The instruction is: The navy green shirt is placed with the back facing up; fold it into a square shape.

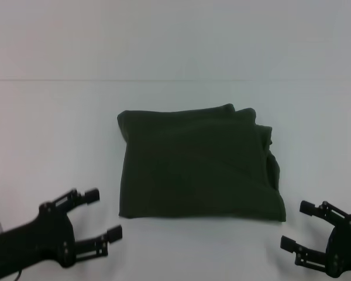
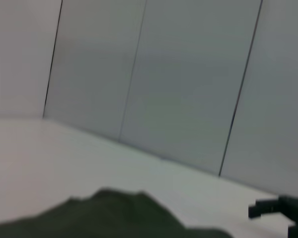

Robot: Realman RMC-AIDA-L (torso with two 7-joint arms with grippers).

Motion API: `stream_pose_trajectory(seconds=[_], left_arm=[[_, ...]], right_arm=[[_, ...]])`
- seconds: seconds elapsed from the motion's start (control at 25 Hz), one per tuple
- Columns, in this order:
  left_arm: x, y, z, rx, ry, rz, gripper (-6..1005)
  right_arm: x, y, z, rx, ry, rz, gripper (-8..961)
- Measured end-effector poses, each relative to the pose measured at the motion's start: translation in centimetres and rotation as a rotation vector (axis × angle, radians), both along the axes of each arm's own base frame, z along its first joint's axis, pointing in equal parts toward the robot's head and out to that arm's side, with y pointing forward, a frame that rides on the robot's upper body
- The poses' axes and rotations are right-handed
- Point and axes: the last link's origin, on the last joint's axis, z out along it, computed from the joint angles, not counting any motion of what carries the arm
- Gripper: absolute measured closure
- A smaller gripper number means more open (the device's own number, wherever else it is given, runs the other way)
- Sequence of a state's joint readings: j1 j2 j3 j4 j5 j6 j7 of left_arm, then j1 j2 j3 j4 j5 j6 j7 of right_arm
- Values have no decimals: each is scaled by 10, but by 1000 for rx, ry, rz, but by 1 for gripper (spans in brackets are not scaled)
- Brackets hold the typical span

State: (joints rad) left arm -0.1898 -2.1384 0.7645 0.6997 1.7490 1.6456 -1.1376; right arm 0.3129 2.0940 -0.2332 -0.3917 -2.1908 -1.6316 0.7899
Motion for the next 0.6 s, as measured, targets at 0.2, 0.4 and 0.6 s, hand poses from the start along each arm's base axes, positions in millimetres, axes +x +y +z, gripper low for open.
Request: stream_pose_trajectory(seconds=[0.2, 0.4, 0.6], left_arm=[[-10, -6, -15, -61, 46, 41, 52], [-10, -6, -15, -68, 44, 39, 52], [-11, -6, -14, -71, 43, 39, 52]], right_arm=[[5, -3, -9, 2, -32, -18, 23], [5, -4, -11, 1, -32, -13, 23], [5, -5, -11, 0, -31, -12, 23]])
